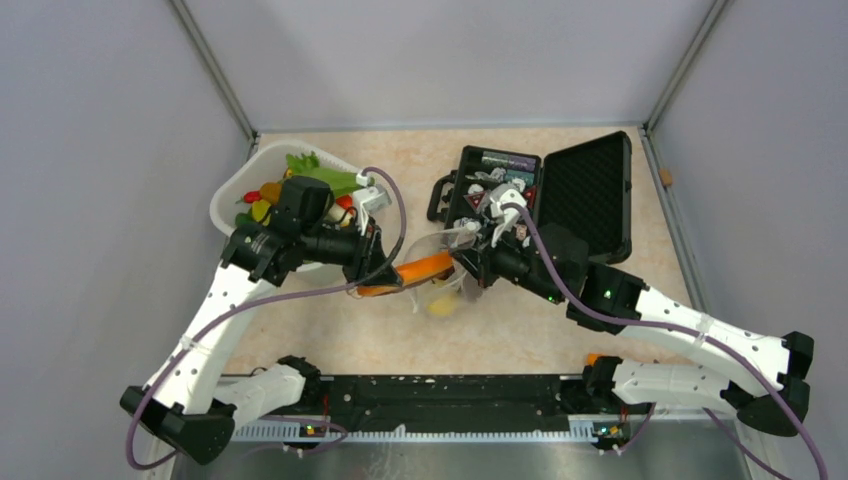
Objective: Place the food in the zip-top bag and seal the zipper
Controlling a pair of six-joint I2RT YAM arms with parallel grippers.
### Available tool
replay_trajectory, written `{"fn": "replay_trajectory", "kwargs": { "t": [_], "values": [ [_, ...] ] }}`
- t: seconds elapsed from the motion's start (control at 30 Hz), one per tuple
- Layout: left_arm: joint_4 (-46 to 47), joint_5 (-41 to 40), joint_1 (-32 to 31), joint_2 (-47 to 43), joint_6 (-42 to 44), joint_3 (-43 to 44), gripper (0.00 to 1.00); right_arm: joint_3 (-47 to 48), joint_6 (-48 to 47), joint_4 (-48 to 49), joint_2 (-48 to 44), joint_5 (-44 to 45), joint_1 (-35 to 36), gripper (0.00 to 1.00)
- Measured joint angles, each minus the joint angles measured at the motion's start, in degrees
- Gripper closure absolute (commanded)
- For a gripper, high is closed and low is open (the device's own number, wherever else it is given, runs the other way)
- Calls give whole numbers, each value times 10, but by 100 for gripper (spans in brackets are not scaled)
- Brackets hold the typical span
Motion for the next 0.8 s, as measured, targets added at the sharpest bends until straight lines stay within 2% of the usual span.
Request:
{"fn": "replay_trajectory", "kwargs": {
  "t": [0.2,0.37,0.63,0.8],
  "values": [
    [-21,40,-1,30,37,0,100,0,-10,2,0,-21,-1,100],
    [-18,26,-3,33,31,0,100,0,-9,5,7,-38,-1,100],
    [-7,-118,18,-26,-11,17,100,-4,47,-10,17,78,-8,100],
    [0,-149,47,-70,-15,33,100,-15,81,-14,12,106,-30,100]
  ]
}}
